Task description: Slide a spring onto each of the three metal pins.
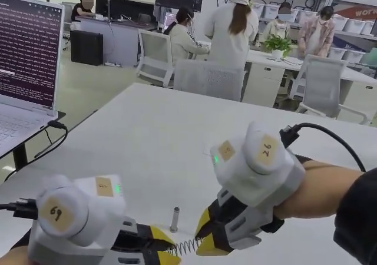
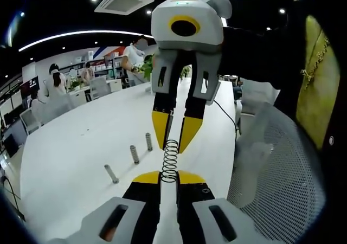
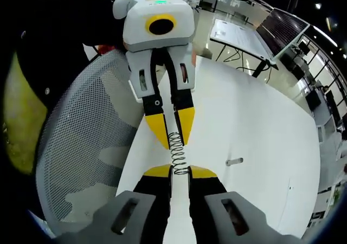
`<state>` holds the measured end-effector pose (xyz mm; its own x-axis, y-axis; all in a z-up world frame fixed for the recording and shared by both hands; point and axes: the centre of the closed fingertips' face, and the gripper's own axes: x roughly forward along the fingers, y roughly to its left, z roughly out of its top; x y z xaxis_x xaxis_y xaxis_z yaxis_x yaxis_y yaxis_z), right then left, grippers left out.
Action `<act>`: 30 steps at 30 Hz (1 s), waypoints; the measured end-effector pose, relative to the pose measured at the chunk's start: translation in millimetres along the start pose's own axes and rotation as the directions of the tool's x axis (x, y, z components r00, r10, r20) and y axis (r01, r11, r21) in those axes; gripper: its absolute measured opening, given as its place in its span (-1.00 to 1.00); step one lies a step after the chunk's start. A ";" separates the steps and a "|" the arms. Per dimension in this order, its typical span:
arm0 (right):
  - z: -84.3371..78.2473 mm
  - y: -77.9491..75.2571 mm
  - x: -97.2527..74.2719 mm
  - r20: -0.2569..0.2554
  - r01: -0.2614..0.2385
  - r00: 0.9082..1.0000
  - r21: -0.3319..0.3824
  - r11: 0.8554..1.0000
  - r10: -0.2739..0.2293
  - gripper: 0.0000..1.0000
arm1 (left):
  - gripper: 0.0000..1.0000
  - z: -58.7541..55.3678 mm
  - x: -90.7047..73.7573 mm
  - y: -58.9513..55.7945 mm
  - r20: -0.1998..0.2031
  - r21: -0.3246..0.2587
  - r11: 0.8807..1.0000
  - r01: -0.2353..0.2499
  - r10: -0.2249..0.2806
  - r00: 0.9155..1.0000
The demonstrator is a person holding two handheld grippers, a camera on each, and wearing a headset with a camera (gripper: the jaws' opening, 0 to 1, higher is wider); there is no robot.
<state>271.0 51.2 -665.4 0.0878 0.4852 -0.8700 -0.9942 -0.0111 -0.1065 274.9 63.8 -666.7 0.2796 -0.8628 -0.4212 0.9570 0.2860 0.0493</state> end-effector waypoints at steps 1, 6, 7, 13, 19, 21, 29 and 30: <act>0.1 0.4 -0.2 0.001 -0.001 1.000 0.000 1.000 0.001 -0.83 | -0.96 0.1 -0.3 -0.7 0.000 0.000 1.000 0.005 -0.005 1.000; 1.4 2.2 -0.6 -0.008 -0.001 1.000 -0.009 1.000 0.001 -0.83 | -0.96 -1.7 0.5 -2.1 -0.009 0.006 1.000 0.011 -0.011 1.000; 1.8 2.7 -0.9 -0.009 -0.002 1.000 -0.010 1.000 0.002 -0.83 | -0.96 -2.5 0.7 -2.7 -0.013 0.004 1.000 0.014 -0.014 1.000; 9.1 5.2 -5.3 -0.014 0.003 1.000 -0.036 0.999 -0.003 -0.84 | -0.97 -4.5 1.4 -2.9 -0.030 0.008 1.000 0.014 -0.013 0.999; 17.9 7.7 -8.1 -0.018 0.002 1.000 -0.067 0.998 -0.003 -0.85 | -0.97 -6.9 1.5 -4.5 -0.043 0.011 1.000 0.018 -0.017 0.999; 19.7 8.3 -8.5 -0.018 0.001 1.000 -0.071 0.997 -0.002 -0.85 | -0.97 -7.3 1.6 -4.9 -0.045 0.012 1.000 0.018 -0.018 0.999; 29.6 10.2 -11.3 -0.002 0.002 1.000 -0.093 0.996 -0.002 -0.85 | -0.97 -7.0 2.1 -5.9 -0.045 0.012 1.000 0.024 -0.023 0.999; 30.6 10.4 -11.5 0.005 0.001 1.000 -0.090 0.996 0.000 -0.85 | -0.97 -6.8 2.2 -6.1 -0.044 0.012 1.000 0.024 -0.024 0.999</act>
<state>257.8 72.3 -641.9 0.0877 0.4893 -0.8677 -0.9847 -0.0891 -0.1498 269.2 63.0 -674.1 0.2529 -0.8500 -0.4621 0.9644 0.2597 0.0500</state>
